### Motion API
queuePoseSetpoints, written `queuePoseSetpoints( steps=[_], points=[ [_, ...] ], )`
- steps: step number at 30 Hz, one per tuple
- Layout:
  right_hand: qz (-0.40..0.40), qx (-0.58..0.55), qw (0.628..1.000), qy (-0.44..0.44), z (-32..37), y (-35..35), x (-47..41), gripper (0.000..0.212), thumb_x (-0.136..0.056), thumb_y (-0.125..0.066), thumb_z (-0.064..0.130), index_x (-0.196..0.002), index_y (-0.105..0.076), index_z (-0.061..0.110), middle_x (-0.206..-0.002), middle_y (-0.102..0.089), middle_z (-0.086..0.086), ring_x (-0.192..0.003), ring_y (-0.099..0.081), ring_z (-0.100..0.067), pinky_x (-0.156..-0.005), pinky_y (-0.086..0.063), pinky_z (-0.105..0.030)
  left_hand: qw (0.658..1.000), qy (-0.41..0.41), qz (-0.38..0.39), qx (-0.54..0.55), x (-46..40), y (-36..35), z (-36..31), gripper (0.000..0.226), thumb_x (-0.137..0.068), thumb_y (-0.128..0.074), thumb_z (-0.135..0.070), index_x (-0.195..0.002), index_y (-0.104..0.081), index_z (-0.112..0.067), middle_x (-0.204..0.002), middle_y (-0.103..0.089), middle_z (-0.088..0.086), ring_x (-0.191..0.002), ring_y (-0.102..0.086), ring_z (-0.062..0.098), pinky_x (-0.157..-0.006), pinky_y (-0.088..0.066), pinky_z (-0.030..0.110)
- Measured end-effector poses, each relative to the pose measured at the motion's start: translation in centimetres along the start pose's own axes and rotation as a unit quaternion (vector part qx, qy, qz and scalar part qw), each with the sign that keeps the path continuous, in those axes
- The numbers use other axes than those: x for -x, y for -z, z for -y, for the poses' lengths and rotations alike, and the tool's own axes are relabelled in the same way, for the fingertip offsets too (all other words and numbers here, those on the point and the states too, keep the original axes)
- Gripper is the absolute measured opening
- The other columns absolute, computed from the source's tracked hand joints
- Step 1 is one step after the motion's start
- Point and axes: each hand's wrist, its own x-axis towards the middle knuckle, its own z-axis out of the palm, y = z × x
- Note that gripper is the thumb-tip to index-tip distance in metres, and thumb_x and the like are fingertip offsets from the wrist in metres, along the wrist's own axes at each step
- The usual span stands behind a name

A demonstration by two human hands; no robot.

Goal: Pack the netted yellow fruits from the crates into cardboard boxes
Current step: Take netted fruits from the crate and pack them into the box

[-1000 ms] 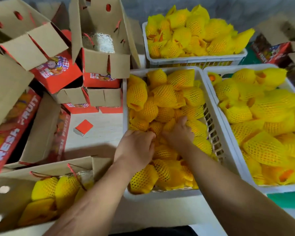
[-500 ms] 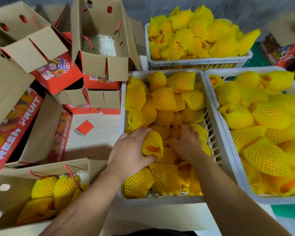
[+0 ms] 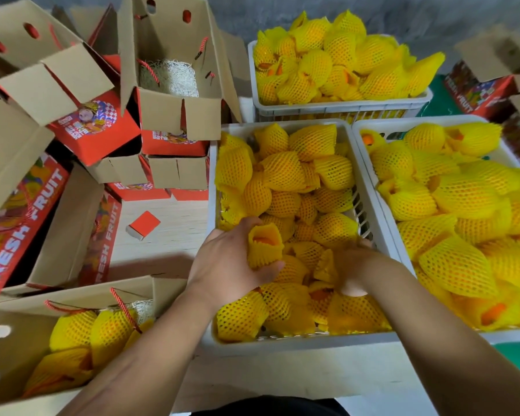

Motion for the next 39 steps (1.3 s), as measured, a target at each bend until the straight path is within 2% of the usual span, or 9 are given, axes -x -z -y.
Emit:
queuePoseSetpoints(
  steps=[6, 13, 18, 21, 24, 27, 29, 34, 39],
  points=[
    [0.011, 0.048, 0.999, 0.003, -0.4, 2.3, 1.9, 0.071, -0.091, -0.072, 0.043, -0.151, -0.046, 0.015, -0.152, -0.044, -0.011, -0.136, -0.049, -0.029, -0.094, -0.048, -0.034, 0.998, 0.012, -0.007, 0.057, 0.3, 0.0, 0.4, 0.075, -0.072, -0.053, -0.092, -0.13, -0.04, -0.046, -0.09, -0.054, -0.018, -0.093, -0.064, 0.028, -0.076, -0.056, 0.037],
    [0.01, 0.043, 0.999, 0.009, 0.0, 2.9, 2.0, 0.096, -0.08, -0.073, 0.064, -0.158, -0.033, 0.025, -0.156, -0.042, -0.006, -0.139, -0.046, -0.031, -0.103, -0.045, -0.039, 0.945, 0.038, -0.059, 0.319, 1.9, 0.9, 1.1, 0.064, -0.071, -0.071, -0.076, -0.124, -0.045, -0.05, -0.104, -0.067, -0.023, -0.096, -0.066, -0.003, -0.077, -0.055, 0.022],
    [-0.231, -0.047, 0.971, -0.033, 0.6, 2.4, 3.9, 0.066, -0.059, -0.046, 0.089, -0.074, -0.057, 0.026, -0.088, -0.066, -0.001, -0.078, -0.057, -0.022, -0.07, -0.05, -0.034, 0.863, 0.063, -0.135, 0.482, 5.5, 3.2, 2.1, 0.04, -0.078, -0.073, -0.051, -0.116, -0.062, -0.045, -0.107, -0.071, -0.03, -0.098, -0.069, -0.005, -0.081, -0.052, 0.011],
    [-0.326, -0.273, 0.905, 0.001, 2.2, 2.7, 6.6, 0.063, -0.072, -0.048, 0.09, -0.085, -0.064, 0.031, -0.081, -0.066, 0.006, -0.078, -0.061, -0.018, -0.066, -0.045, -0.034, 0.813, 0.163, -0.129, 0.544, 7.5, 4.8, 3.8, 0.045, -0.078, -0.076, -0.057, -0.112, -0.059, -0.033, -0.099, -0.072, -0.033, -0.095, -0.069, -0.009, -0.076, -0.051, 0.008],
    [-0.374, -0.524, 0.759, 0.098, 7.9, 3.3, 10.4, 0.033, -0.09, -0.055, 0.071, -0.079, -0.073, 0.046, -0.072, -0.071, 0.015, -0.068, -0.066, 0.003, -0.063, -0.043, -0.028, 0.737, 0.241, -0.082, 0.626, 9.4, 6.4, 5.2, 0.047, -0.081, -0.079, -0.056, -0.114, -0.06, -0.029, -0.097, -0.077, -0.02, -0.098, -0.072, 0.004, -0.085, -0.054, 0.029],
    [-0.289, -0.698, 0.648, 0.093, 16.5, 3.8, 11.7, 0.068, -0.068, -0.054, 0.083, -0.091, -0.075, 0.022, -0.105, -0.069, -0.014, -0.053, -0.062, -0.014, -0.062, -0.044, -0.033, 0.665, 0.242, -0.017, 0.706, 11.1, 8.2, 6.1, 0.05, -0.082, -0.066, -0.051, -0.124, -0.058, -0.025, -0.107, -0.077, -0.002, -0.1, -0.073, 0.016, -0.091, -0.054, 0.039],
    [-0.18, -0.777, 0.593, 0.112, 21.5, 3.8, 11.8, 0.082, -0.055, -0.054, 0.087, -0.09, -0.074, 0.015, -0.078, -0.069, -0.024, -0.052, -0.052, -0.021, -0.056, -0.042, -0.035, 0.616, 0.242, -0.007, 0.75, 12.3, 9.9, 7.0, 0.05, -0.082, -0.065, -0.052, -0.121, -0.061, -0.021, -0.102, -0.075, 0.004, -0.092, -0.072, 0.02, -0.079, -0.056, 0.036],
    [-0.131, -0.851, 0.429, 0.275, 29.5, 2.2, 10.6, 0.083, -0.074, -0.077, 0.072, -0.122, -0.064, 0.005, -0.085, -0.058, -0.023, -0.068, -0.059, -0.024, -0.064, -0.051, -0.035, 0.553, 0.225, 0.001, 0.802, 14.8, 13.2, 10.5, 0.045, -0.087, -0.062, -0.056, -0.111, -0.075, -0.02, -0.105, -0.074, 0.012, -0.087, -0.07, 0.021, -0.068, -0.057, 0.029],
    [-0.267, -0.783, 0.468, 0.31, 34.4, 1.1, 10.2, 0.08, -0.069, -0.093, 0.049, -0.135, -0.054, 0.027, -0.123, -0.071, -0.009, -0.115, -0.069, -0.031, -0.092, -0.059, -0.05, 0.533, 0.22, 0.005, 0.817, 17.2, 15.0, 13.8, 0.065, -0.084, -0.067, -0.057, -0.132, -0.06, -0.013, -0.115, -0.071, 0.014, -0.088, -0.07, 0.02, -0.068, -0.057, 0.028]
  ],
)
